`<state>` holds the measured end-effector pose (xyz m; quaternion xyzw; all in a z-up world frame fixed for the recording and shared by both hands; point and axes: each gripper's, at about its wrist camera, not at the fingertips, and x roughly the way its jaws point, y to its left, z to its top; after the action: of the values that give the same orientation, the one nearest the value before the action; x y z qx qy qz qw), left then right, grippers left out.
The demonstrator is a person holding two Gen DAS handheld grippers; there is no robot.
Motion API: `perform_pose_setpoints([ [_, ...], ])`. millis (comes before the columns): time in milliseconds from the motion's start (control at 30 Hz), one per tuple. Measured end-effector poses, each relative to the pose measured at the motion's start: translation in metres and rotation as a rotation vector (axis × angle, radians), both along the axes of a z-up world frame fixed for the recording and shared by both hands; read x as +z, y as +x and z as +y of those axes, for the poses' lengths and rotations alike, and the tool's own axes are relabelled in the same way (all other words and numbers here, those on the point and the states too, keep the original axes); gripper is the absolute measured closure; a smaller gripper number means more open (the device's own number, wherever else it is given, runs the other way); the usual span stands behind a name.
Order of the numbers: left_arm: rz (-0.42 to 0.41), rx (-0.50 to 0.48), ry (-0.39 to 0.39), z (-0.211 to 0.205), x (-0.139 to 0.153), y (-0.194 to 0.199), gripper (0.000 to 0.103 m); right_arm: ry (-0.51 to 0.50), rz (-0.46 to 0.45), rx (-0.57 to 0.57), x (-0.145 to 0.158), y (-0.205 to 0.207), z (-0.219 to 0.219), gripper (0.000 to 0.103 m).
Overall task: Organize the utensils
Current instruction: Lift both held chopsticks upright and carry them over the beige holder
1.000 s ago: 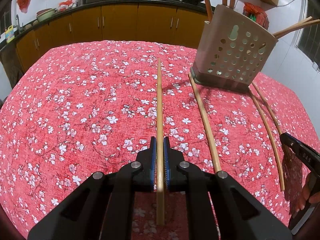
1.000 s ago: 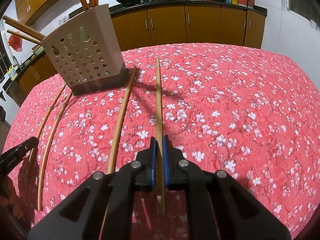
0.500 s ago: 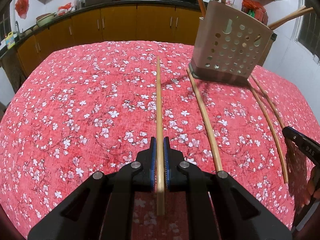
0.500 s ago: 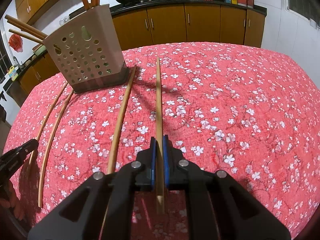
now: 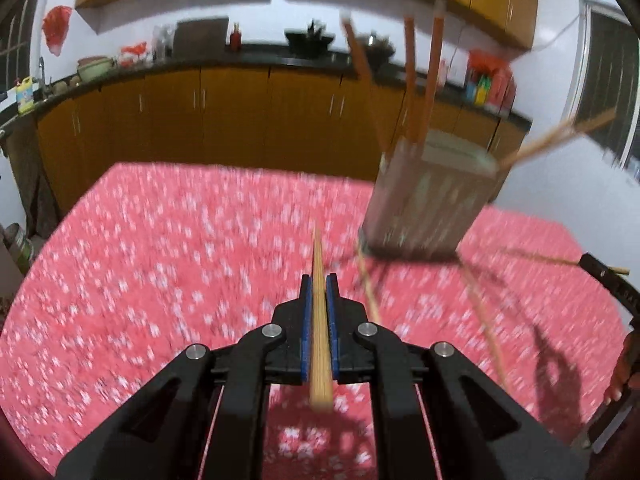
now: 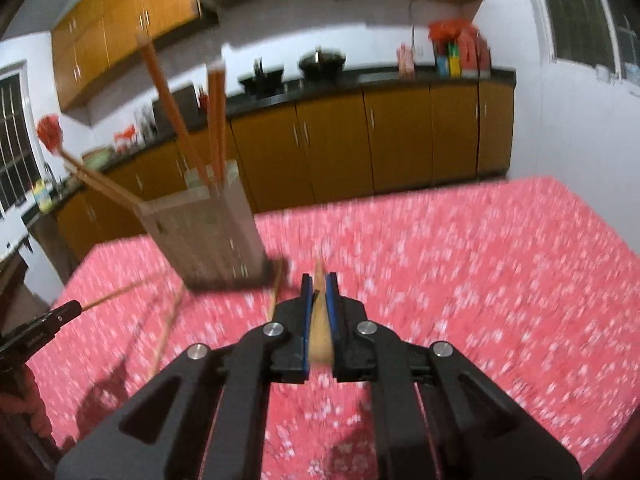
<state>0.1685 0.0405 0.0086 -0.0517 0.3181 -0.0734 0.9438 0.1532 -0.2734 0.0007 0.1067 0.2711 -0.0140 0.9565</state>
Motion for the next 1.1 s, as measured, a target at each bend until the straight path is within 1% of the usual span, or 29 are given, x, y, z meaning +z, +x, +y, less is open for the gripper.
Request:
perform_pose_setpoints([
  [67, -0.036, 0.001, -0.018, 0.001, 0.014, -0.003, 0.095, -0.001, -0.046, -0.003, 0.014, -0.004, -0.001, 0.095],
  [133, -0.065, 0.002, -0.034, 0.003, 0.027, -0.004, 0.095, -0.006, -0.073, -0.001, 0.023, -0.007, 0.000, 0.095],
  [300, -0.095, 0.010, -0.037, 0.002, 0.040, -0.002, 0.095, -0.019, -0.098, 0.011, 0.032, -0.010, 0.007, 0.095],
  [367, -0.103, 0.011, -0.040, 0.003, 0.045, -0.002, 0.096, -0.012, -0.117, 0.021, 0.040, -0.012, 0.009, 0.095],
  [533, -0.156, 0.003, -0.050, 0.002, 0.069, -0.002, 0.096, 0.025, -0.200, 0.084, 0.077, -0.019, 0.015, 0.095],
  [567, -0.176, -0.003, -0.051, 0.000, 0.077, -0.002, 0.096, 0.031, -0.228, 0.106, 0.089, -0.021, 0.018, 0.095],
  [633, -0.201, -0.011, -0.050, -0.003, 0.085, -0.003, 0.096, 0.030, -0.271, 0.133, 0.105, -0.023, 0.023, 0.095],
  [733, -0.241, -0.028, -0.047, -0.012, 0.098, -0.004, 0.096, 0.022, -0.311, 0.162, 0.120, -0.024, 0.032, 0.095],
  [833, -0.262, -0.040, -0.045, -0.018, 0.104, -0.003, 0.096, 0.011, -0.324, 0.185, 0.127, -0.020, 0.041, 0.095],
  [933, -0.272, -0.044, -0.054, -0.023, 0.105, -0.003, 0.096, 0.010, -0.322, 0.198, 0.126, -0.016, 0.045, 0.095],
  [1033, -0.286, -0.050, -0.085, -0.027, 0.112, 0.001, 0.096, 0.020, -0.335, 0.196, 0.130, -0.017, 0.049, 0.095],
  [1100, -0.322, -0.056, -0.110, -0.032, 0.124, 0.003, 0.096, 0.039, -0.357, 0.190, 0.138, -0.014, 0.047, 0.095],
])
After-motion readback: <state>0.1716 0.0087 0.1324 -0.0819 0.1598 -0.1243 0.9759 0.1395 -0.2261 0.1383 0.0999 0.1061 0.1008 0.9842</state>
